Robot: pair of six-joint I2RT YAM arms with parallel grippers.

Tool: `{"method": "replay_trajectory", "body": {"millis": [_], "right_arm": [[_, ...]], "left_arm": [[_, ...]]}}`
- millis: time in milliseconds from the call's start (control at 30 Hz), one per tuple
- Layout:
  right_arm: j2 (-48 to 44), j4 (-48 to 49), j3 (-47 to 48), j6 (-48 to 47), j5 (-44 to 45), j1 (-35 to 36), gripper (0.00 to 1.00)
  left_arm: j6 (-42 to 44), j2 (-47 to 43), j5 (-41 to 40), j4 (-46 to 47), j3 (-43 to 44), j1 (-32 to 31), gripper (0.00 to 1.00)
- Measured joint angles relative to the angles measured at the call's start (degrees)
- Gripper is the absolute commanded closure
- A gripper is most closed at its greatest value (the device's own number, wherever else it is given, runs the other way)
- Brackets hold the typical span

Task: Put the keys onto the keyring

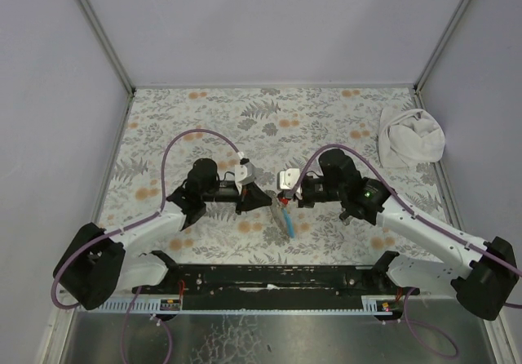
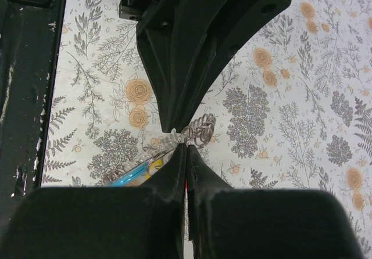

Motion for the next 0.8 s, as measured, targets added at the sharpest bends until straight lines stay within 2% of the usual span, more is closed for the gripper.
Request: {"method": "replay_trajectory", "body": {"millis": [100, 200, 333, 533, 800], "right_arm": [[-0.2, 0.0, 0.0, 0.0, 0.1, 0.0, 1.00], [0.2, 0.0, 0.0, 0.0, -0.2, 0.0, 1.00], [1.2, 0.0, 0.0, 0.0, -0.8, 0.0, 1.00], [1.7, 0.0, 0.0, 0.0, -0.8, 0.0, 1.00], [1.7, 0.0, 0.0, 0.0, -1.2, 0.0, 1.00]], "left_arm": [[0.0, 0.7, 0.1, -0.7, 0.0, 0.0, 0.89], [-0.4, 0.7, 0.2, -0.6, 0.0, -0.1, 0.78], [-1.2, -0.2, 0.6, -0.3, 0.0, -0.1, 0.72], [-1.3, -4.0, 0.4, 0.0, -0.6, -0.1, 0.71], [-1.3, -2.0, 1.1, 0.2, -0.6, -0.1, 0.71]]}}
